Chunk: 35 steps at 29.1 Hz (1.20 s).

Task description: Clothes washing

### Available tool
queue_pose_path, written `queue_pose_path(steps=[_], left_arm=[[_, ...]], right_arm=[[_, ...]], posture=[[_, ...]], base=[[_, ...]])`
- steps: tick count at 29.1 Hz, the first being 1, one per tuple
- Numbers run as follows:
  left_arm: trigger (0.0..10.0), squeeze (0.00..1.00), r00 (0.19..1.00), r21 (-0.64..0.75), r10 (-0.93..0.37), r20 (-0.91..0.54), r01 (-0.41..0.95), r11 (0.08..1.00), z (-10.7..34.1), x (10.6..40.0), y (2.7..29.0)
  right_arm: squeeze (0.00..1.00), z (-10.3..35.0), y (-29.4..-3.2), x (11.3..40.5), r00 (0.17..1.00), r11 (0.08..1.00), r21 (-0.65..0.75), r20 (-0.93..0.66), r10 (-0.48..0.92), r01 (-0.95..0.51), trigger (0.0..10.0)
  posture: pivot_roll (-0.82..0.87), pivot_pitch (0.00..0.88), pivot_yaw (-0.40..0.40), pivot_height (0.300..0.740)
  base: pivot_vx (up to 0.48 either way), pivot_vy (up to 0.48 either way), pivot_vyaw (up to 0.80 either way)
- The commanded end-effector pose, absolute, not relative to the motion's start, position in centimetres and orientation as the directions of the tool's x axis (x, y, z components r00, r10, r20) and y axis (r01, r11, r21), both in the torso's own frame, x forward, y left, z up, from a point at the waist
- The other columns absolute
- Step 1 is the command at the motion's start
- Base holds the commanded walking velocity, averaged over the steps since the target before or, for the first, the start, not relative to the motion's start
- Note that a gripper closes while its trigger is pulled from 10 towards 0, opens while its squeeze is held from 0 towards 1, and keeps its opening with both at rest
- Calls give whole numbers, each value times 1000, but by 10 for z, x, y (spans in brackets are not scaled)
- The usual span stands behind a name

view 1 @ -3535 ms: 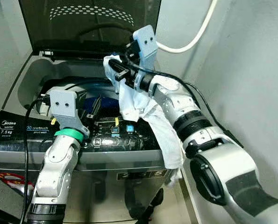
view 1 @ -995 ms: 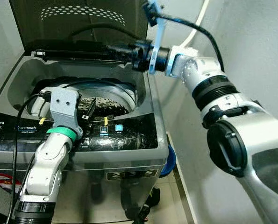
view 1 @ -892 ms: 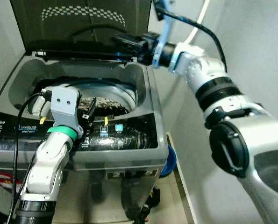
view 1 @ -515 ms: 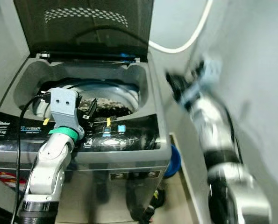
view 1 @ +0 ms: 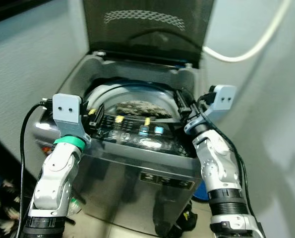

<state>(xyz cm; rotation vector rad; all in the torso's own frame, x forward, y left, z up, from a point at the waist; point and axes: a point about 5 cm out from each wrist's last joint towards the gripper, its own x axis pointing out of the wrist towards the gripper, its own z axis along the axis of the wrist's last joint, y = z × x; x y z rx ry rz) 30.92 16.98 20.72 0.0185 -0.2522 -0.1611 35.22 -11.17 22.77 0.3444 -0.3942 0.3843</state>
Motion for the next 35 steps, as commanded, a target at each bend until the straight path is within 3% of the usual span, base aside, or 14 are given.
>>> queue_pose_path(steps=[1,10,35], left_arm=[[10000,0,953,36,-167,252,163,986,207,308,170],[10000,0,961,47,-125,245,117,992,203,312,175],[10000,0,960,37,-163,228,159,987,198,308,166]], right_arm=[[0,230,-111,352,854,867,259,432,290,-425,10000],[0,245,-117,350,835,874,204,448,318,-442,10000],[0,245,-129,349,851,888,204,434,295,-411,10000]], posture=[[71,25,10,740],[45,19,-16,740],[42,34,-6,740]], base=[[0,0,800],[0,0,800],[0,0,800]])
